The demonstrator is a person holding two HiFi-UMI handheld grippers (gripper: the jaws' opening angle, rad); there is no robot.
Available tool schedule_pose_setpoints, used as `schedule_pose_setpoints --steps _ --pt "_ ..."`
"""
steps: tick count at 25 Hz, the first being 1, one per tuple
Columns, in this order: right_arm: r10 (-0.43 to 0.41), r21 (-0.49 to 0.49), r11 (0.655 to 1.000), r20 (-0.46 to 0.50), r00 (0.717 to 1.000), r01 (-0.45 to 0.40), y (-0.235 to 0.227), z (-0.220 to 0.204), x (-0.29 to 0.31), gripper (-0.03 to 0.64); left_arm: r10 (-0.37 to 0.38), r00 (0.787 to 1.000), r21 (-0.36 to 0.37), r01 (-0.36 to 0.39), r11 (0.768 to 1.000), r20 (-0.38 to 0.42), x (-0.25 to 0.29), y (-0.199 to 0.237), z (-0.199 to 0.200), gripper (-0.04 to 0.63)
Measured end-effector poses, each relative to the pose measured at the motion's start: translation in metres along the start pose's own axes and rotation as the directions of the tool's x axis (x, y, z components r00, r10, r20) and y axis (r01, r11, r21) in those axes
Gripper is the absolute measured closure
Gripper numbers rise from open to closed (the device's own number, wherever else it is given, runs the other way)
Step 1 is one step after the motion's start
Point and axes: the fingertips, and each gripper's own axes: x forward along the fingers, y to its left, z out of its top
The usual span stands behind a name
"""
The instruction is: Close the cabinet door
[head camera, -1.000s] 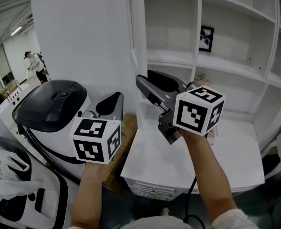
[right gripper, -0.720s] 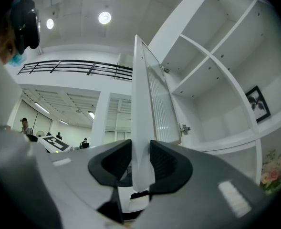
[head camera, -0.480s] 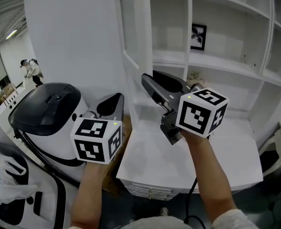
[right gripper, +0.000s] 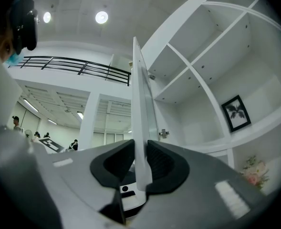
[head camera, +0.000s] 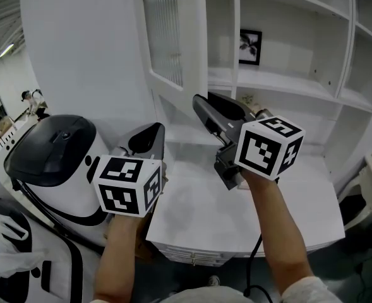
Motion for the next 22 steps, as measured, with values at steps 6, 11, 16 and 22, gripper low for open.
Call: schedule_pose_setpoints --steps 6,11,16,22 --pt "-0.024 0.001 1.0 0.01 1.0 0.024 -0.024 0.004 -0.006 0.537 -0.021 1.0 0.007 0.021 1.0 -0.002 0.019 -0.012 0.001 0.598" --pt "-0.024 0.002 1.0 0.015 1.0 0.024 -0.039 0.007 -0.008 0.538 -0.024 1.0 0.004 0.024 1.0 -0.002 0.033 -0.015 0.001 0.598" --pt "-0.018 -0.002 1.0 0.011 1.0 0.018 -0.051 0.008 -0.009 0.538 -0.039 0.999 0.006 0.039 0.999 -0.001 0.049 -0.023 0.002 0.598" --pt "-0.022 -0.005 1.0 0.017 1.0 0.022 -0.066 0.01 -0.009 0.538 -0.052 0.999 0.011 0.052 0.999 -0.003 0.065 -0.028 0.002 0.598"
